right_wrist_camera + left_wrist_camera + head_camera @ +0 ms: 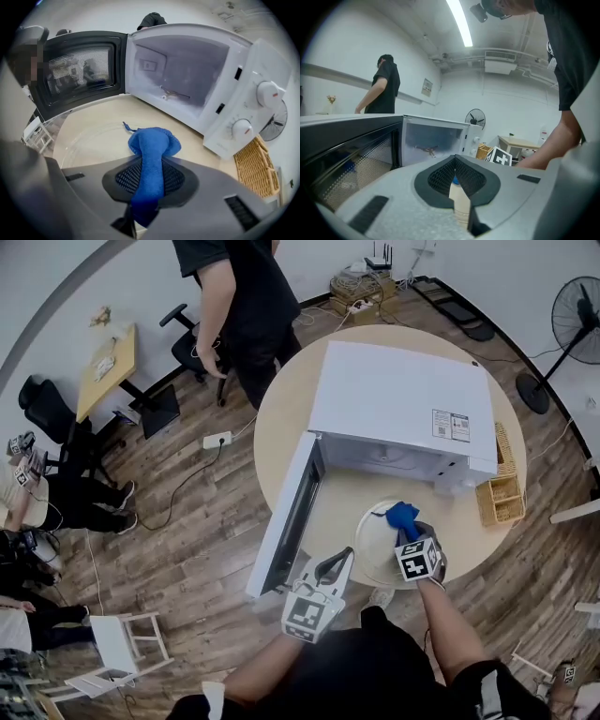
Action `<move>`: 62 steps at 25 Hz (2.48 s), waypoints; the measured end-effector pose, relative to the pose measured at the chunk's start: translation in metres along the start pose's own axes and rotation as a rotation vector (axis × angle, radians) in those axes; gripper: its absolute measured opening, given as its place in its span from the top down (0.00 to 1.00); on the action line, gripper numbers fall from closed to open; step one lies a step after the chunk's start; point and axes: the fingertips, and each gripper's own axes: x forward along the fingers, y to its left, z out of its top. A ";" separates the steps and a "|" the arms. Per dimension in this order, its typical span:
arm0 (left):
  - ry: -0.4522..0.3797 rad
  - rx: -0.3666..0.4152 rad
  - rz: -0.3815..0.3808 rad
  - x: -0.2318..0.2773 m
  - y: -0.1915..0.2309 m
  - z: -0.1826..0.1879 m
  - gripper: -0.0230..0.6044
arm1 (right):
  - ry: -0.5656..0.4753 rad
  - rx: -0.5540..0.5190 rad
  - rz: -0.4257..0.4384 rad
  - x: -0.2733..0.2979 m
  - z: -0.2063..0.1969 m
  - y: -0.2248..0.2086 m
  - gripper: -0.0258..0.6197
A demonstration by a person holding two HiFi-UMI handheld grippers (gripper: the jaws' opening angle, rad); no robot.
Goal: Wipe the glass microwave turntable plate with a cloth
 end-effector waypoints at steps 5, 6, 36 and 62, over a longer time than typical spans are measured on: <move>0.004 0.000 -0.002 0.000 -0.001 -0.001 0.95 | 0.011 0.032 -0.049 -0.005 -0.014 -0.020 0.84; 0.003 -0.004 -0.005 0.000 -0.002 -0.001 0.95 | 0.009 0.043 -0.057 -0.006 -0.016 -0.023 0.84; -0.005 -0.037 -0.003 0.001 -0.002 0.002 0.95 | -0.051 0.112 -0.149 -0.041 -0.022 -0.061 0.84; 0.013 -0.047 0.028 -0.013 0.007 -0.009 0.95 | -0.124 -0.026 0.235 -0.046 0.027 0.108 0.84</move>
